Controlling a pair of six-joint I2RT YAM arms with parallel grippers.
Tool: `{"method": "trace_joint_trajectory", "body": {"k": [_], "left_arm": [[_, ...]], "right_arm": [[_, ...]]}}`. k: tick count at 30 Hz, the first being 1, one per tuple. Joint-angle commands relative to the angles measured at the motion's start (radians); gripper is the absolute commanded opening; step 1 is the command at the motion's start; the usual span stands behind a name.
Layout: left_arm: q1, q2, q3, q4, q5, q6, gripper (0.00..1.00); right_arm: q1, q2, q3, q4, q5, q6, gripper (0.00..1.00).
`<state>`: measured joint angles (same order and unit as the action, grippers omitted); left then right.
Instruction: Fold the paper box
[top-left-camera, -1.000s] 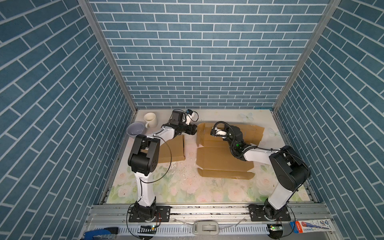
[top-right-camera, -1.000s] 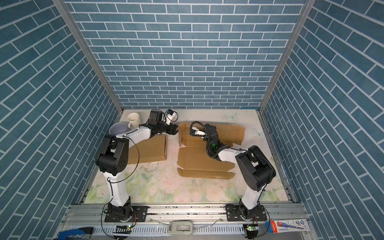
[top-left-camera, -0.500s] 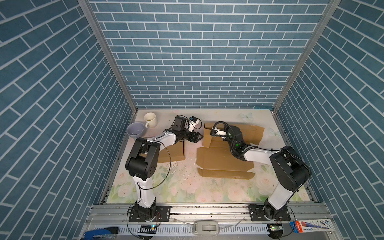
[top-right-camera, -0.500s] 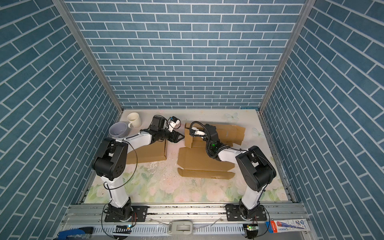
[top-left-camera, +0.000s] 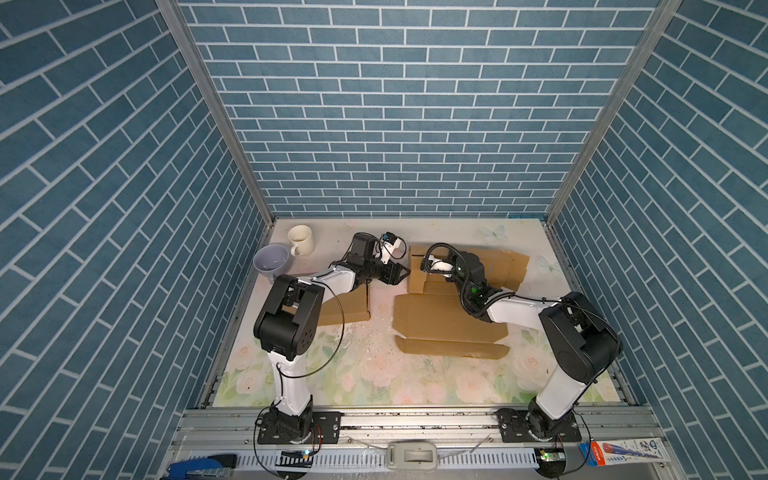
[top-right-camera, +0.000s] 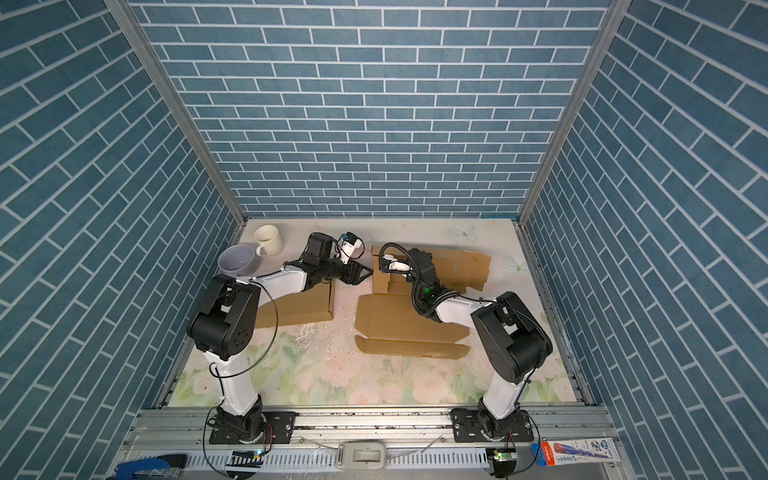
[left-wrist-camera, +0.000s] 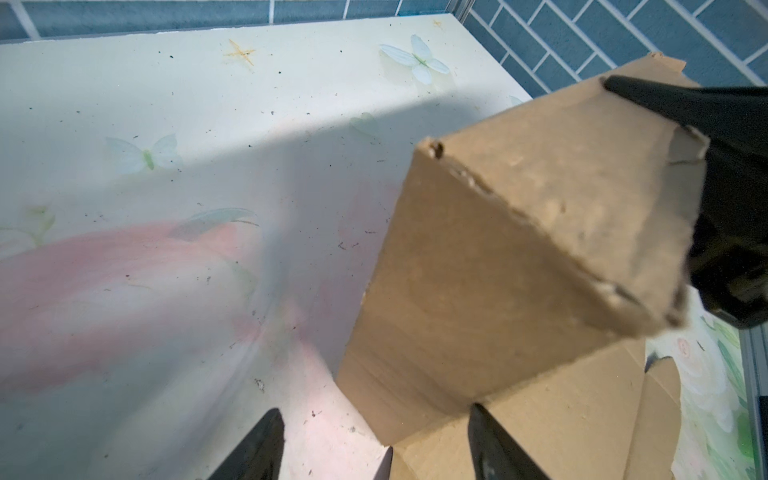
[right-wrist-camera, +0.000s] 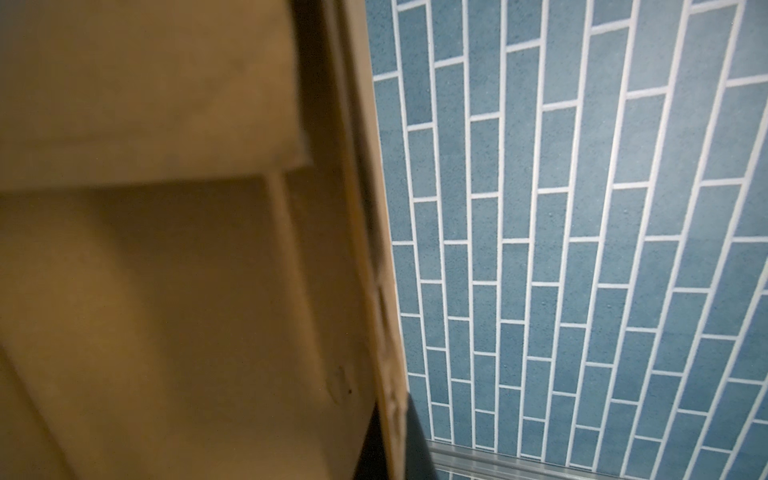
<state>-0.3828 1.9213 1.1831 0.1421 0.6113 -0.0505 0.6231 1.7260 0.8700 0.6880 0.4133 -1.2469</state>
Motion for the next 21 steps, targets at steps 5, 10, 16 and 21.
{"method": "trace_joint_trajectory", "body": {"k": [5,10,16,21], "left_arm": [[-0.032,0.008,-0.042,0.128,0.015,-0.052,0.71],[-0.033,0.01,-0.079,0.165,0.018,-0.059,0.71],[-0.038,0.007,-0.077,0.182,0.022,-0.061,0.7],[-0.043,0.013,-0.073,0.181,-0.044,-0.057,0.59]], "right_arm": [[0.015,0.004,0.001,-0.035,-0.022,0.028,0.0],[0.015,0.007,0.003,-0.039,-0.025,0.032,0.0],[0.018,0.007,0.007,-0.048,-0.024,0.032,0.0],[0.024,0.012,0.012,-0.048,-0.022,0.035,0.0]]}}
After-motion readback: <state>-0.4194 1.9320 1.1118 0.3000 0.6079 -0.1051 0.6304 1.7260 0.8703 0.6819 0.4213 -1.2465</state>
